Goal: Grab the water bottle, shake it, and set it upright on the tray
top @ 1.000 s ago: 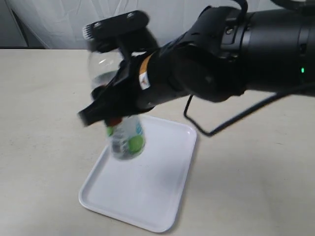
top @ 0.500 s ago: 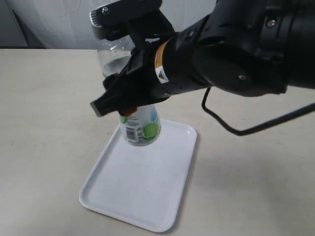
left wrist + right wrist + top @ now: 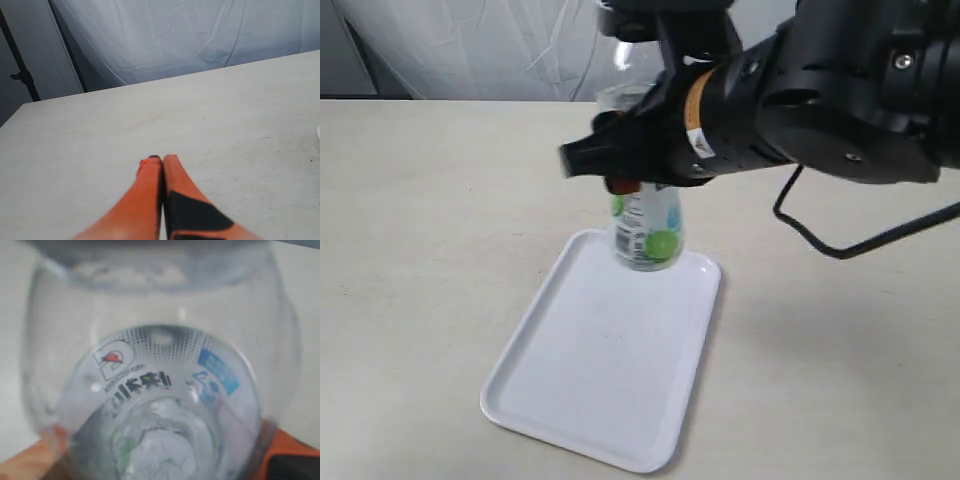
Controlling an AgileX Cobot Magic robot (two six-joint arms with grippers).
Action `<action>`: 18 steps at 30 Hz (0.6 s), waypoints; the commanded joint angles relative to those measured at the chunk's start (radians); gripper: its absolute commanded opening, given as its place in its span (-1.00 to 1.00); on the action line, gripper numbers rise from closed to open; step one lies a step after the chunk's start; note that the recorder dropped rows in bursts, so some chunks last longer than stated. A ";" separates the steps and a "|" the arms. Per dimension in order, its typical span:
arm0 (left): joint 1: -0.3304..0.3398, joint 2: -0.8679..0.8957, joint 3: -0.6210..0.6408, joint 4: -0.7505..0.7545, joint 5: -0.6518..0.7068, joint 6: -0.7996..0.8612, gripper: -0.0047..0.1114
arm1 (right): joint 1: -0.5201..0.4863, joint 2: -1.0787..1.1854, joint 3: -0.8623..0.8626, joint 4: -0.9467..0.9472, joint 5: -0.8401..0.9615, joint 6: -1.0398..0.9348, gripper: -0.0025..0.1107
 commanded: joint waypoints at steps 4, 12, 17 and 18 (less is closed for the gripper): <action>0.000 -0.005 0.004 0.002 -0.013 -0.001 -0.91 | 0.051 -0.066 0.083 -0.016 -0.038 -0.210 -0.97; 0.000 -0.005 0.004 0.004 -0.013 -0.001 -0.91 | -0.028 -0.120 0.223 0.119 -0.302 -0.097 -0.97; 0.000 -0.005 0.004 0.004 -0.013 -0.001 -0.91 | 0.040 -0.171 0.223 0.096 -0.299 -0.230 -0.97; 0.000 -0.005 0.004 0.004 -0.013 -0.001 -0.91 | 0.020 -0.144 0.223 0.077 -0.233 -0.179 -0.97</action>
